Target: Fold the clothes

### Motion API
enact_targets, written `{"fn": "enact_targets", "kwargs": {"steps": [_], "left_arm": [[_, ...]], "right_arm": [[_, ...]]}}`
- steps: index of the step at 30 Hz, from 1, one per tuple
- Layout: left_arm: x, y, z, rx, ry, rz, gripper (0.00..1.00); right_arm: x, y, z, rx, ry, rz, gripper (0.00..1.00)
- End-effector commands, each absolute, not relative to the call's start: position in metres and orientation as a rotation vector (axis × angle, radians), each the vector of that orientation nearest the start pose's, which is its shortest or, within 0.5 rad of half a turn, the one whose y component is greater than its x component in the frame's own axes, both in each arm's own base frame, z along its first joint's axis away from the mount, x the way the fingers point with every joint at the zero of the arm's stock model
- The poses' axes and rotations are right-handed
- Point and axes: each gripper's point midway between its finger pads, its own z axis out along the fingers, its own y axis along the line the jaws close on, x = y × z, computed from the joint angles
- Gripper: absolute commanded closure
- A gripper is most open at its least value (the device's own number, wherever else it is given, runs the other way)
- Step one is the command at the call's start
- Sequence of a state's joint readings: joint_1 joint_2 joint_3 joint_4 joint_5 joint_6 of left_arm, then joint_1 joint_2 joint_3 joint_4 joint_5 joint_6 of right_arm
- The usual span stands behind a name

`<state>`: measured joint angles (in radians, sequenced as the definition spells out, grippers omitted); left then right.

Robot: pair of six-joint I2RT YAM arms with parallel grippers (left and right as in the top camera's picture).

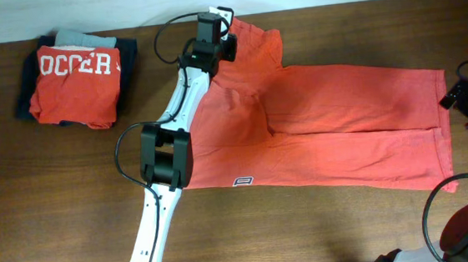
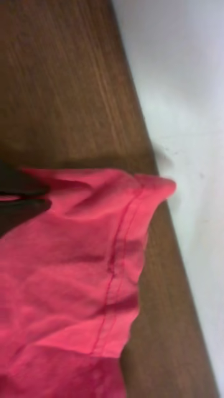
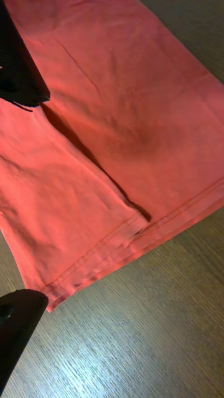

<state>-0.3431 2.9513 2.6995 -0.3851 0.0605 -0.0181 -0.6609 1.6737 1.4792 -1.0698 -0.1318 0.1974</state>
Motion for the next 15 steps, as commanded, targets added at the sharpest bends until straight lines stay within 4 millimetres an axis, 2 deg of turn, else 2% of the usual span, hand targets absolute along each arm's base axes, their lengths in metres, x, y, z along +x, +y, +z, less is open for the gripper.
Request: {"fn": "enact_targets", "kwargs": {"steps": [1, 6, 10, 11, 12, 13, 14, 15], "left_arm": [[0.681, -0.262, 0.059, 0.413, 2.148, -0.303, 0.99], [0.671, -0.258, 0.079, 0.415, 2.189, -0.292, 0.99], [0.663, -0.25, 0.077, 0.413, 2.246, -0.276, 0.98], [0.662, -0.248, 0.075, 0.413, 2.255, -0.274, 0.95], [0.662, -0.248, 0.074, 0.413, 2.26, -0.273, 0.76], [0.662, -0.247, 0.075, 0.412, 2.259, -0.273, 0.52], [0.663, -0.247, 0.075, 0.411, 2.255, -0.273, 0.39], [0.664, -0.247, 0.077, 0.409, 2.247, -0.274, 0.37]], "right_arm": [[0.31, -0.215, 0.159, 1.128, 2.564, 0.059, 0.01], [0.31, -0.215, 0.159, 1.128, 2.564, 0.059, 0.01], [0.31, -0.215, 0.159, 1.128, 2.564, 0.059, 0.01], [0.31, -0.215, 0.159, 1.128, 2.563, 0.058, 0.01], [0.31, -0.215, 0.159, 1.128, 2.563, 0.058, 0.01], [0.31, -0.215, 0.159, 1.128, 2.564, 0.059, 0.01], [0.31, -0.215, 0.159, 1.128, 2.564, 0.059, 0.01], [0.31, -0.215, 0.159, 1.128, 2.564, 0.059, 0.01]]}}
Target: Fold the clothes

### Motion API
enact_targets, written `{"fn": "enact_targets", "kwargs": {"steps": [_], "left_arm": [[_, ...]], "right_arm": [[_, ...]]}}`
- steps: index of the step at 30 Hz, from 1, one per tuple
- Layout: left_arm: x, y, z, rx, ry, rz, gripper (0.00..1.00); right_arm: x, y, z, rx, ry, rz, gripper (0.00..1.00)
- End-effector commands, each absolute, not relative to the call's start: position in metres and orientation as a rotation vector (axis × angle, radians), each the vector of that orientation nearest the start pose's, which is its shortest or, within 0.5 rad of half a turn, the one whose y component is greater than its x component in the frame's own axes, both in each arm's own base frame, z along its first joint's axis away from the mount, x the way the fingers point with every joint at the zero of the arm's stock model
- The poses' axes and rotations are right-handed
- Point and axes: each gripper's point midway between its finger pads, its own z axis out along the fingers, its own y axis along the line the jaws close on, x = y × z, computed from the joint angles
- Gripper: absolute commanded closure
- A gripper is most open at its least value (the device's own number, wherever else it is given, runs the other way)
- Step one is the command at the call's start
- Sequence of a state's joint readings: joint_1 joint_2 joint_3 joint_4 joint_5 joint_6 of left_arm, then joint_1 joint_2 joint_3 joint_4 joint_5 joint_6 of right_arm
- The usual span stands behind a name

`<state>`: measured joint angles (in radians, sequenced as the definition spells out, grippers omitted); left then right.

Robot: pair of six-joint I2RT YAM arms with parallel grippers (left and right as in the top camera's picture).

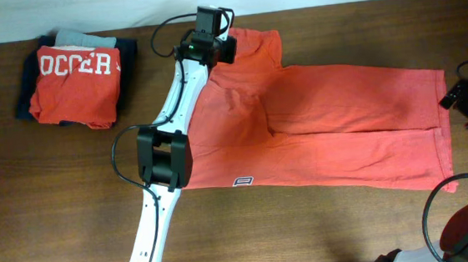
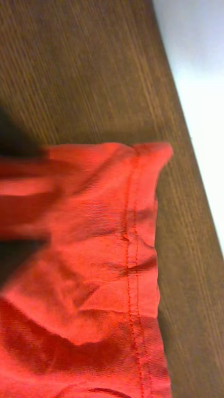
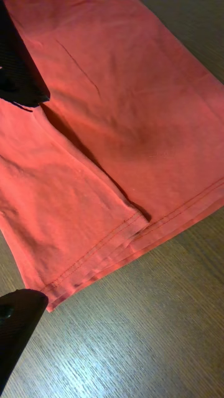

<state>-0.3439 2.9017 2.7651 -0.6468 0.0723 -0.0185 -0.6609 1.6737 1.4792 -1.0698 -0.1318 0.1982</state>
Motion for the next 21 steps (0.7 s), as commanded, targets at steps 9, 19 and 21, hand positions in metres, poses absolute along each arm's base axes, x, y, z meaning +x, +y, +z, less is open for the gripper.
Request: {"fn": "enact_targets", "kwargs": {"steps": [9, 19, 21], "left_arm": [[0.673, -0.242, 0.09, 0.371, 2.203, -0.288, 0.32], [0.683, -0.247, 0.081, 0.363, 2.159, -0.297, 0.39], [0.684, -0.247, 0.072, 0.36, 2.162, -0.298, 0.4]], "right_arm": [[0.31, -0.215, 0.159, 1.128, 2.563, 0.058, 0.01], [0.31, -0.215, 0.159, 1.128, 2.563, 0.058, 0.01], [0.31, -0.215, 0.159, 1.128, 2.563, 0.058, 0.01]]}}
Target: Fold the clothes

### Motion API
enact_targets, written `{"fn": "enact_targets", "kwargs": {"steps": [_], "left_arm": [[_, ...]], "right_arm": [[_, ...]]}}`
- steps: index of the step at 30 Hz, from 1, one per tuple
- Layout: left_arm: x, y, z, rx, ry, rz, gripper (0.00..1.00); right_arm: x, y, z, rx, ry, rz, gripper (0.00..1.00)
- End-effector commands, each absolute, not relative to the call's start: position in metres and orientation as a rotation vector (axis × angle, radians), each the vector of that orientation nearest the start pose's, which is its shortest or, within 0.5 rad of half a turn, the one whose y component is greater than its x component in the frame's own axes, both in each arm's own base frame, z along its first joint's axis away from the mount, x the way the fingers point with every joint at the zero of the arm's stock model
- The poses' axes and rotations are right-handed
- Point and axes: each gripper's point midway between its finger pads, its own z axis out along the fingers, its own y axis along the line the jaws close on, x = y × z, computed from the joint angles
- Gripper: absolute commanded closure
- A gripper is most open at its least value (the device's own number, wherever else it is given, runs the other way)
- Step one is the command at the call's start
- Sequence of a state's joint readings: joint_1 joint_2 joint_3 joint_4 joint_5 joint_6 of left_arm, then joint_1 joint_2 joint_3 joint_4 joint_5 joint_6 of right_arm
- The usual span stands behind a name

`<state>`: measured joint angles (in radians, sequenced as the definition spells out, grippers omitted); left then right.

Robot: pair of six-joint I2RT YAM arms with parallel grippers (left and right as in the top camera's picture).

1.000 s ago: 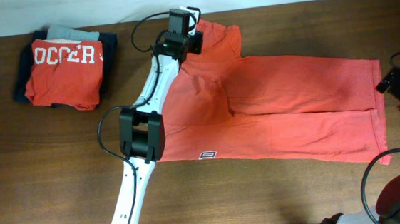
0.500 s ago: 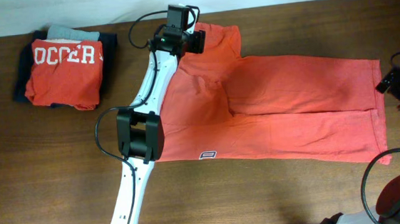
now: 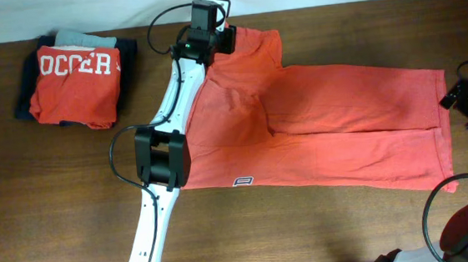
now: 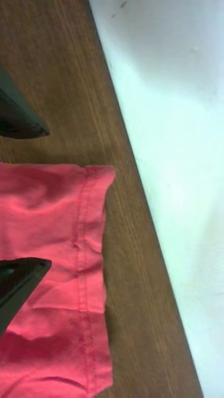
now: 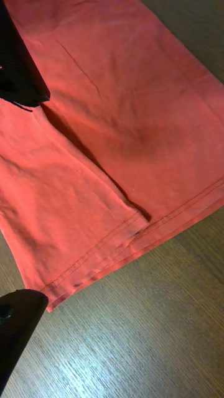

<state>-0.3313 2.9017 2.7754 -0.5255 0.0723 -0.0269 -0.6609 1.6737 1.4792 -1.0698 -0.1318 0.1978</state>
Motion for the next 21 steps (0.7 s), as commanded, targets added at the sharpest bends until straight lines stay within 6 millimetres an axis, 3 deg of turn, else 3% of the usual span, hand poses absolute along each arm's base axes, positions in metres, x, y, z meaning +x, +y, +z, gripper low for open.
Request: {"fn": "enact_targets", "kwargs": {"steps": [1, 8, 21], "left_arm": [[0.685, -0.247, 0.065, 0.361, 2.169, -0.297, 0.41], [0.684, -0.247, 0.035, 0.363, 2.199, -0.294, 0.41], [0.683, -0.242, 0.011, 0.325, 2.235, -0.27, 0.47]], "right_arm": [[0.31, -0.215, 0.159, 1.128, 2.563, 0.058, 0.01], [0.31, -0.215, 0.159, 1.128, 2.563, 0.058, 0.01], [0.31, -0.215, 0.159, 1.128, 2.564, 0.059, 0.01]]}}
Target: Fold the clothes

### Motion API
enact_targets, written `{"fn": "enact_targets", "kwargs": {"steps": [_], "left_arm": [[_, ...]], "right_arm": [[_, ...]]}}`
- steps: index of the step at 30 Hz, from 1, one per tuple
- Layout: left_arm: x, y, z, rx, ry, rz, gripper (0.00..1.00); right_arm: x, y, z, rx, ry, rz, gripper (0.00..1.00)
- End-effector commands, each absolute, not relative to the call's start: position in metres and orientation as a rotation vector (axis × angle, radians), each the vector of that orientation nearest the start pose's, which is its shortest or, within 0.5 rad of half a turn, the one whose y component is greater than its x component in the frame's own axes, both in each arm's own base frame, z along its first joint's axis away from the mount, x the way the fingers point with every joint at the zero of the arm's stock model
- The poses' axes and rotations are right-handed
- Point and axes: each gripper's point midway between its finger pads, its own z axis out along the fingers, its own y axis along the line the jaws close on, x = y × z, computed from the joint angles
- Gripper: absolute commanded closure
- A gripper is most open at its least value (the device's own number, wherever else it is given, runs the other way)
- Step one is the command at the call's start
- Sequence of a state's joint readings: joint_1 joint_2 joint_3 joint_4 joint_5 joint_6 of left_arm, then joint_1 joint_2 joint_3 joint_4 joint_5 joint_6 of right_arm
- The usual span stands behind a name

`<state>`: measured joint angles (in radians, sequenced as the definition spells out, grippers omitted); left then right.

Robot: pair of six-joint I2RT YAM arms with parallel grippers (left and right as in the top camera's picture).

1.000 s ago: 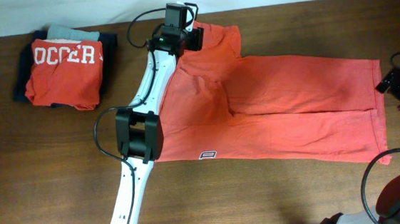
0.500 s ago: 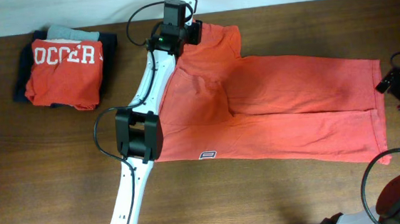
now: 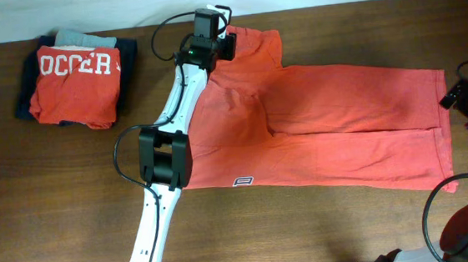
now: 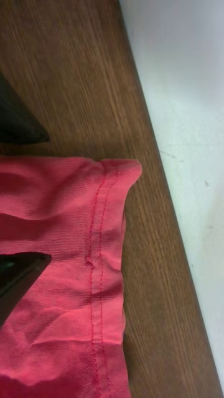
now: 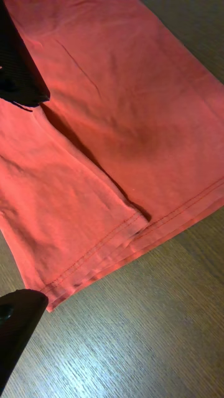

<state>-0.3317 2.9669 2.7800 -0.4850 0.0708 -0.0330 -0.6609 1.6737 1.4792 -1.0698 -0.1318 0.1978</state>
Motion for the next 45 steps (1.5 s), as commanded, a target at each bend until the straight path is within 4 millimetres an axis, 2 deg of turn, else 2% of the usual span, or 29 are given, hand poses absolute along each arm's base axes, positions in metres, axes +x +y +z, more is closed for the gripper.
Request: {"fn": "enact_targets", "kwargs": {"steps": [1, 3, 8, 11, 13, 15, 20, 25, 29, 33, 39, 40, 45], "left_arm": [[0.683, -0.241, 0.009, 0.323, 2.239, -0.27, 0.48], [0.682, -0.242, 0.009, 0.324, 2.242, -0.274, 0.51], [0.682, -0.242, 0.008, 0.324, 2.243, -0.274, 0.75], [0.681, -0.241, 0.008, 0.326, 2.254, -0.272, 0.86], [0.68, -0.241, 0.015, 0.326, 2.251, -0.273, 0.91], [0.681, -0.242, 0.03, 0.324, 2.236, -0.275, 0.94], [0.687, -0.242, 0.079, 0.314, 2.16, -0.286, 0.94], [0.687, -0.246, 0.11, 0.323, 2.115, -0.317, 0.93], [0.683, -0.254, 0.124, 0.355, 2.095, -0.377, 0.93], [0.677, -0.252, 0.144, 0.356, 2.097, -0.379, 0.93], [0.661, -0.247, 0.173, 0.358, 2.128, -0.376, 0.93], [0.658, -0.246, 0.176, 0.358, 2.135, -0.375, 0.93], [0.65, -0.244, 0.17, 0.362, 2.183, -0.371, 0.93]], "right_arm": [[0.31, -0.215, 0.159, 1.128, 2.564, 0.059, 0.01], [0.31, -0.215, 0.159, 1.128, 2.563, 0.058, 0.01], [0.31, -0.215, 0.159, 1.128, 2.563, 0.058, 0.01], [0.31, -0.215, 0.159, 1.128, 2.563, 0.058, 0.01], [0.31, -0.215, 0.159, 1.128, 2.563, 0.058, 0.01], [0.31, -0.215, 0.159, 1.128, 2.564, 0.059, 0.01], [0.31, -0.215, 0.159, 1.128, 2.563, 0.058, 0.01], [0.31, -0.215, 0.159, 1.128, 2.563, 0.058, 0.01], [0.31, -0.215, 0.159, 1.128, 2.563, 0.058, 0.01], [0.31, -0.215, 0.159, 1.128, 2.564, 0.059, 0.01], [0.318, -0.221, 0.163, 1.11, 2.522, 0.046, 0.01], [0.325, -0.226, 0.166, 1.093, 2.493, 0.033, 0.01], [0.35, -0.245, 0.182, 1.026, 2.369, -0.014, 0.01]]}}
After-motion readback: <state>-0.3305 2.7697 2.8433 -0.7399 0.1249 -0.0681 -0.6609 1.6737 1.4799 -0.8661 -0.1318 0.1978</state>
